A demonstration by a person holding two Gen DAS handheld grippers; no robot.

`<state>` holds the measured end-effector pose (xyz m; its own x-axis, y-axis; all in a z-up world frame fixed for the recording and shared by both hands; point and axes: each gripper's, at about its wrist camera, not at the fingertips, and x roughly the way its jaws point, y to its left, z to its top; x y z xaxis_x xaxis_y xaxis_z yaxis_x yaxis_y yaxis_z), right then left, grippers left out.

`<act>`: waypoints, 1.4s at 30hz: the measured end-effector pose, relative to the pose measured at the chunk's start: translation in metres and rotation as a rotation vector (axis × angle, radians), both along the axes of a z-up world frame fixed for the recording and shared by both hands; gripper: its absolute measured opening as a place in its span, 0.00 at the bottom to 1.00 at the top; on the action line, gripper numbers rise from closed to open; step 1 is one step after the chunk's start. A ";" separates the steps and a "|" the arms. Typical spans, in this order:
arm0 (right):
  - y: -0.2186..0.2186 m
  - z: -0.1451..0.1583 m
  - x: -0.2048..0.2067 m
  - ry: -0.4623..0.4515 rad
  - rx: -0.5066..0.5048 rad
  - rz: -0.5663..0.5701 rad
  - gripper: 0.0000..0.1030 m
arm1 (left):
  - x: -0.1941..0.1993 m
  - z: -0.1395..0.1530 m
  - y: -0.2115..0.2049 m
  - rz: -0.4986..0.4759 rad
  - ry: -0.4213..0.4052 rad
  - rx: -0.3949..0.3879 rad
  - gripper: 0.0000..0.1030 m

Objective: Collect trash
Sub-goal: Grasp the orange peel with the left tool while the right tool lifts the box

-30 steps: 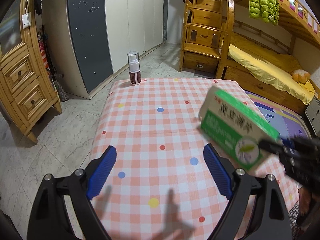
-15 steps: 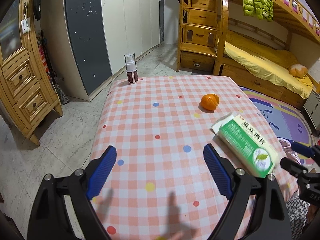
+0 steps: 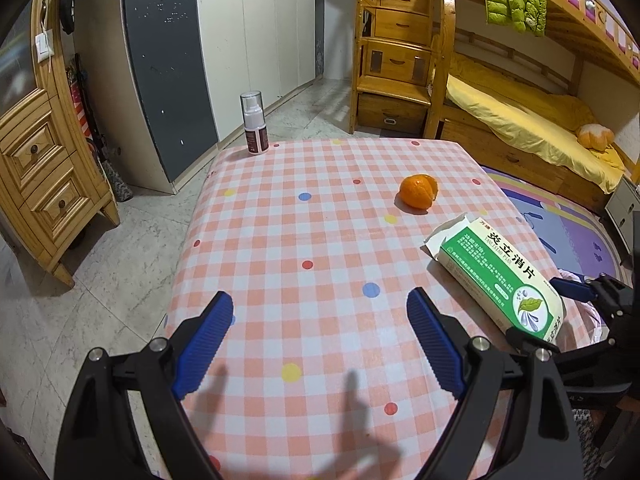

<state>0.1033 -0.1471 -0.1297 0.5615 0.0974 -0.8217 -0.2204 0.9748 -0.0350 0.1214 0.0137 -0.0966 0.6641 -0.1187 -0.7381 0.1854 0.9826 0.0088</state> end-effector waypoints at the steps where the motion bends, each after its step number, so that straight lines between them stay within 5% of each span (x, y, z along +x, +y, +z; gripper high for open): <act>1: 0.001 0.000 -0.001 -0.001 -0.004 0.004 0.80 | 0.000 -0.001 -0.001 -0.003 0.002 0.001 0.84; 10: -0.029 0.040 -0.020 -0.138 0.067 -0.111 0.78 | 0.016 -0.013 -0.023 -0.055 0.014 0.005 0.84; 15: -0.043 0.047 -0.012 -0.182 0.013 -0.182 0.79 | 0.036 -0.019 -0.051 -0.122 0.012 0.009 0.83; 22: -0.064 0.039 -0.001 -0.207 0.075 -0.249 0.79 | 0.076 -0.026 -0.093 -0.218 0.001 -0.006 0.58; 32: -0.079 0.028 0.006 -0.204 0.102 -0.282 0.79 | 0.140 -0.048 -0.117 -0.189 0.093 -0.054 0.51; 38: -0.079 0.027 0.007 -0.194 0.103 -0.291 0.79 | 0.142 -0.050 -0.115 -0.178 0.123 -0.113 0.25; 42: -0.078 0.036 -0.001 -0.211 0.102 -0.297 0.79 | 0.119 -0.034 -0.115 -0.218 0.076 -0.114 0.18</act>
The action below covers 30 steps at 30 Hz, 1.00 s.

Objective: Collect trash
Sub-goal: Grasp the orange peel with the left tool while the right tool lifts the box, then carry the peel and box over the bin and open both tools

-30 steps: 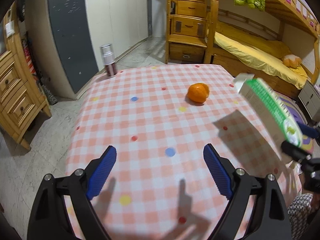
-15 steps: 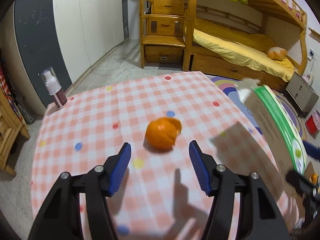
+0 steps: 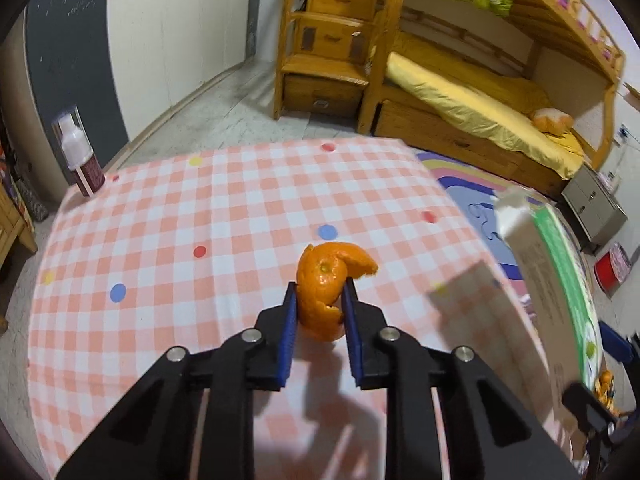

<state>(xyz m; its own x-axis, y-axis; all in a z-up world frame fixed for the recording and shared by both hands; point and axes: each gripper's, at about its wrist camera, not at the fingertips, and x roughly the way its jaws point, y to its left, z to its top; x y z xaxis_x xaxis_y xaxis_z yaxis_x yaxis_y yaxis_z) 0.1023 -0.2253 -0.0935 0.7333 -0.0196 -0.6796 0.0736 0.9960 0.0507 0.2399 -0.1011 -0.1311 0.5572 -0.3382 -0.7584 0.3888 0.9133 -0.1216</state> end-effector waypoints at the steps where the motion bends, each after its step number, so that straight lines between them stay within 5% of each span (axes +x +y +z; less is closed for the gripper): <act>1: -0.001 0.003 -0.004 -0.004 0.001 -0.004 0.79 | -0.009 0.005 -0.001 -0.013 -0.016 -0.002 0.18; 14: -0.039 0.025 -0.084 0.002 0.027 -0.127 0.79 | -0.149 0.044 -0.047 -0.261 -0.071 -0.035 0.18; 30: -0.154 0.000 -0.177 0.073 0.053 -0.464 0.80 | -0.201 0.023 -0.191 -0.529 0.017 -0.032 0.20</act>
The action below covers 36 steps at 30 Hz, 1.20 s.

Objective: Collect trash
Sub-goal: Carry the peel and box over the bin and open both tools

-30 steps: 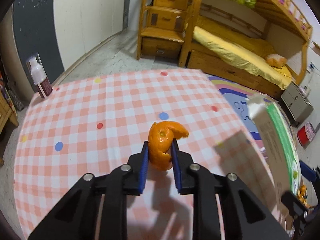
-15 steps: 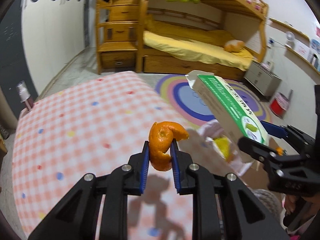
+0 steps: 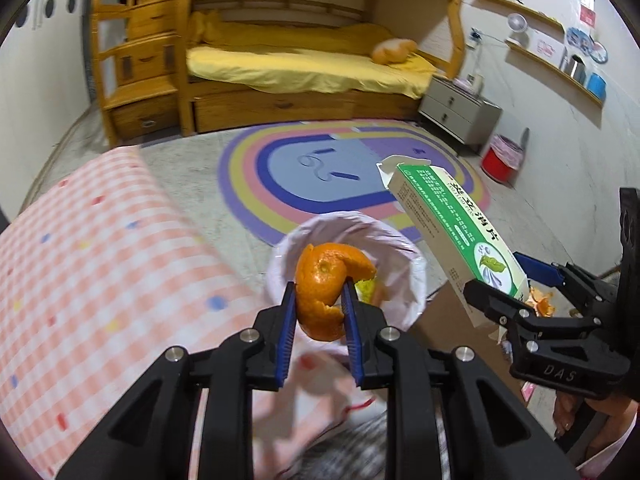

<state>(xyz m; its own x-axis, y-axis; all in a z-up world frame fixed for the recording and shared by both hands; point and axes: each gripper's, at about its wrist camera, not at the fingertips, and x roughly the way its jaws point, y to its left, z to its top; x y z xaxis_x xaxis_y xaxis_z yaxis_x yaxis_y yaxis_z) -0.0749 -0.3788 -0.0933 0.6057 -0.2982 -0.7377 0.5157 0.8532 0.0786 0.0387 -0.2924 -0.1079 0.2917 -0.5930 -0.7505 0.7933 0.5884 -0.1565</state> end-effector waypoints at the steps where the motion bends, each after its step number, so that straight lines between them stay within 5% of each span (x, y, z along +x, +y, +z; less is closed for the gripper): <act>1: -0.006 -0.002 0.000 -0.002 0.008 -0.010 0.80 | 0.000 -0.001 -0.008 -0.010 0.004 0.004 0.20; 9: -0.043 -0.014 0.009 -0.025 0.043 -0.045 0.80 | 0.005 -0.009 -0.064 -0.073 0.007 0.033 0.25; 13: -0.061 -0.022 0.018 -0.058 0.077 -0.045 0.84 | 0.012 -0.009 -0.073 -0.074 0.005 0.013 0.71; 22: -0.069 -0.021 -0.004 -0.092 0.135 -0.115 0.85 | 0.028 0.001 -0.042 0.046 -0.042 0.008 0.74; 31: -0.019 0.026 -0.021 -0.133 0.112 -0.054 0.86 | 0.023 0.030 0.030 0.189 -0.100 0.027 0.77; 36: 0.018 0.036 -0.019 -0.093 0.186 0.038 0.88 | 0.010 0.045 0.088 0.303 -0.065 0.059 0.85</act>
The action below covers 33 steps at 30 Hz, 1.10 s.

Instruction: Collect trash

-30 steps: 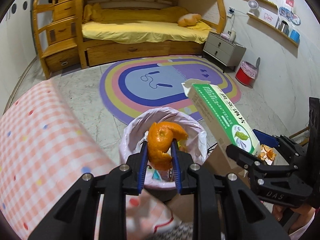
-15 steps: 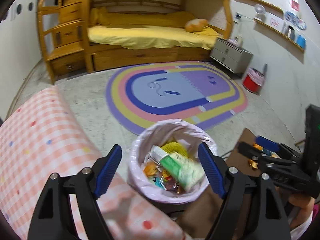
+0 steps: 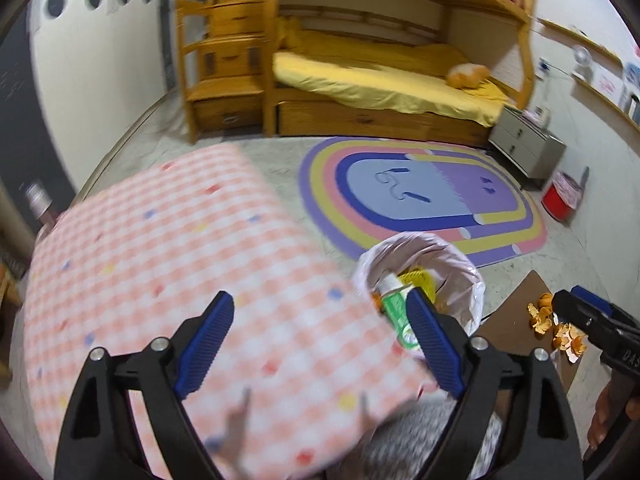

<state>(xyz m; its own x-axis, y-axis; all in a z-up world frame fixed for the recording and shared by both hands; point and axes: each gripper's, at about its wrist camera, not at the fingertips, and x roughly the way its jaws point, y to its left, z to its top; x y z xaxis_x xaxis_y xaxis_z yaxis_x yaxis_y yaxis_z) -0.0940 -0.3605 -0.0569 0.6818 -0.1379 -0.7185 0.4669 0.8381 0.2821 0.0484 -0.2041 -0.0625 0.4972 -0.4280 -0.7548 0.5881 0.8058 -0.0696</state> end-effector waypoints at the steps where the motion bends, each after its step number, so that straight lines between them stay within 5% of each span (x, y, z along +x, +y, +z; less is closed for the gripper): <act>1: 0.011 0.005 0.000 -0.003 0.000 0.022 0.88 | -0.003 0.003 0.012 0.021 -0.002 0.009 0.86; 5: 0.058 0.026 0.006 -0.006 -0.058 0.124 0.90 | -0.017 0.017 0.060 0.112 -0.003 0.048 0.93; 18: 0.166 0.084 0.005 -0.070 -0.166 0.368 0.90 | -0.075 0.056 0.169 0.336 -0.070 0.100 0.93; 24: 0.191 0.088 0.002 -0.081 -0.179 0.451 0.90 | -0.094 0.068 0.199 0.409 -0.120 0.153 0.93; 33: 0.203 0.083 0.003 -0.051 -0.219 0.450 0.90 | -0.099 0.061 0.222 0.454 -0.061 0.156 0.93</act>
<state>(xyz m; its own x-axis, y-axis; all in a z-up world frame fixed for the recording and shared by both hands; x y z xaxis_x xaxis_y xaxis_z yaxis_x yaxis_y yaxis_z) -0.0907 -0.1575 0.0256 0.7417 0.0343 -0.6698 0.0354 0.9953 0.0902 -0.0506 0.0184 -0.0011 0.6532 -0.0408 -0.7561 0.1732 0.9801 0.0968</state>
